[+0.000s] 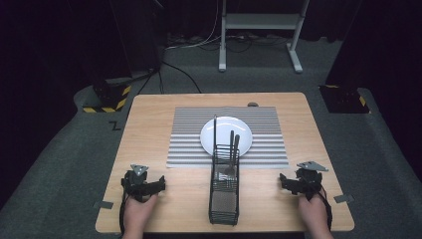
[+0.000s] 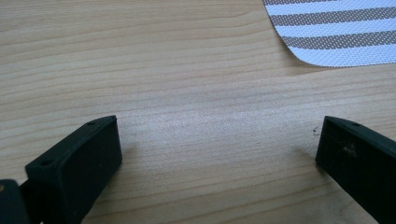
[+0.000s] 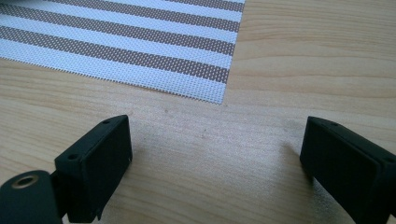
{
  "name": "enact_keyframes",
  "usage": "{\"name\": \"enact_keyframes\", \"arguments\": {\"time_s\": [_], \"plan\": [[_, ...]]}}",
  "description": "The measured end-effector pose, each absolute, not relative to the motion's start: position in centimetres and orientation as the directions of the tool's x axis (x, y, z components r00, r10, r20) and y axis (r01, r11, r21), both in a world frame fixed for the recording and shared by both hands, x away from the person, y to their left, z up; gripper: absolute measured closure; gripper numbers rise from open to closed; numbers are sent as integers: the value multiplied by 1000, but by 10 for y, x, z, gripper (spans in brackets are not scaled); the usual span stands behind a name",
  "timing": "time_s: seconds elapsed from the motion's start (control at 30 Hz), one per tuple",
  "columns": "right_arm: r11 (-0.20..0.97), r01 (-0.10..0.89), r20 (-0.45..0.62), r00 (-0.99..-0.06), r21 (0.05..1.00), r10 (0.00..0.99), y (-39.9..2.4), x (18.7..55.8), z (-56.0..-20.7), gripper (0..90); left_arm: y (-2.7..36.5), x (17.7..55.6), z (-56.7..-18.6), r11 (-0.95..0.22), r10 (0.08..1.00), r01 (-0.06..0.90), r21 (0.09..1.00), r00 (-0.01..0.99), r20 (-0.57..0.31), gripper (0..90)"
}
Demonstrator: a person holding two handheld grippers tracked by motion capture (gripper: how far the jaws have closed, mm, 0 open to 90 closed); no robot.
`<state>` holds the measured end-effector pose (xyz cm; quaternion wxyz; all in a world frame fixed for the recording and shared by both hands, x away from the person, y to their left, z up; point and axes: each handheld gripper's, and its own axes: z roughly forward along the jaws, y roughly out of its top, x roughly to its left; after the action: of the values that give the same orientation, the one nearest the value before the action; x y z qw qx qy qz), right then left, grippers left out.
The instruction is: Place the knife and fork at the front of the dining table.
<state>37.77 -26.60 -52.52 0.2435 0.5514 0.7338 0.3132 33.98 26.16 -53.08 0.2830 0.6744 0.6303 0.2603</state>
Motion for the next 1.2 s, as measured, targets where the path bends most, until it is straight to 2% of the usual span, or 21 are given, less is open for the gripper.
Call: {"name": "enact_keyframes", "arguments": {"time_s": [0.73, 0.93, 1.0, 1.2], "plan": [[200, 657, -12, -279, 727, 960, -266, 378, -525, 89, 263, 338, -531, -53, 996, 703, 710, 84, -9, 6], [200, 656, -12, -280, 727, 960, -266, 379, -525, 89, 263, 337, -527, -66, 994, 682, 729, 110, -12, 6], [202, 656, -13, -281, 727, 959, -266, 379, -525, 89, 263, 335, -523, -51, 992, 673, 738, 118, -39, 6], [211, 652, -14, -293, 728, 956, -266, 380, -525, 89, 257, 326, -512, -90, 983, 628, 773, 182, -34, 6]]}}
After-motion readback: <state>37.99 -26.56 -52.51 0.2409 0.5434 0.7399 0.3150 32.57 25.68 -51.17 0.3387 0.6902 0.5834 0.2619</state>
